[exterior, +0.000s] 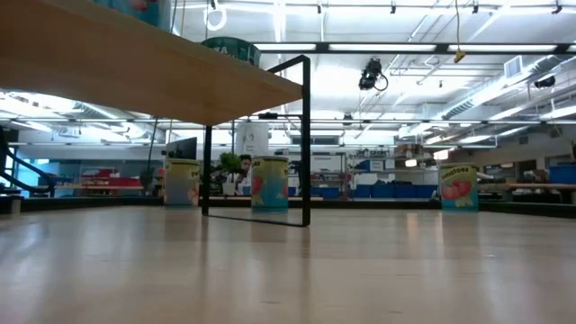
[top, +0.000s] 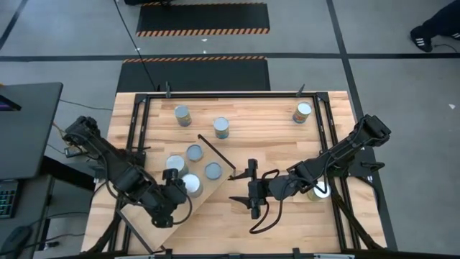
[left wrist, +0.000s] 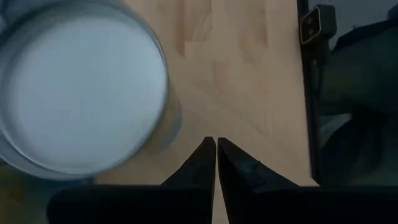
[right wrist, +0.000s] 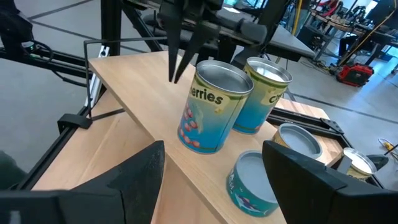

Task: Pick and place cans onto a shelf
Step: Adjust the canned cherries on the shelf

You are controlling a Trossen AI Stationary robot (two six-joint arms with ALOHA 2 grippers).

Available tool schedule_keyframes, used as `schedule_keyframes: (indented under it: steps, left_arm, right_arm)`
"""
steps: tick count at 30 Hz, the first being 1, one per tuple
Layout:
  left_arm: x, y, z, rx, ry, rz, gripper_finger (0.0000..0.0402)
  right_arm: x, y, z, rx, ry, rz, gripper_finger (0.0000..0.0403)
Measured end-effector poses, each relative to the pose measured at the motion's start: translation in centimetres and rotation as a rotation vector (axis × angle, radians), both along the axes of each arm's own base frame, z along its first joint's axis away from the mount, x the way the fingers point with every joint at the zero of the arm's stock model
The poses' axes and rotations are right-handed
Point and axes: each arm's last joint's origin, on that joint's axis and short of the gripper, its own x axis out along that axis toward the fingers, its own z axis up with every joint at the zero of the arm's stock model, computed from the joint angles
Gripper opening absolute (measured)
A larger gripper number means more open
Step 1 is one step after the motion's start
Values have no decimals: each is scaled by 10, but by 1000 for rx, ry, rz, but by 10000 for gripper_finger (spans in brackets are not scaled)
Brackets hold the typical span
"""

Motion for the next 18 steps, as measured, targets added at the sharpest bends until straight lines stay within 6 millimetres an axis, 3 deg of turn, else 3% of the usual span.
schedule_keyframes:
  steps: [18]
  left_arm:
    - [5, 7, 1, 141, -73, -30, 23]
  right_arm:
    - [0, 0, 0, 1, 0, 0, 277]
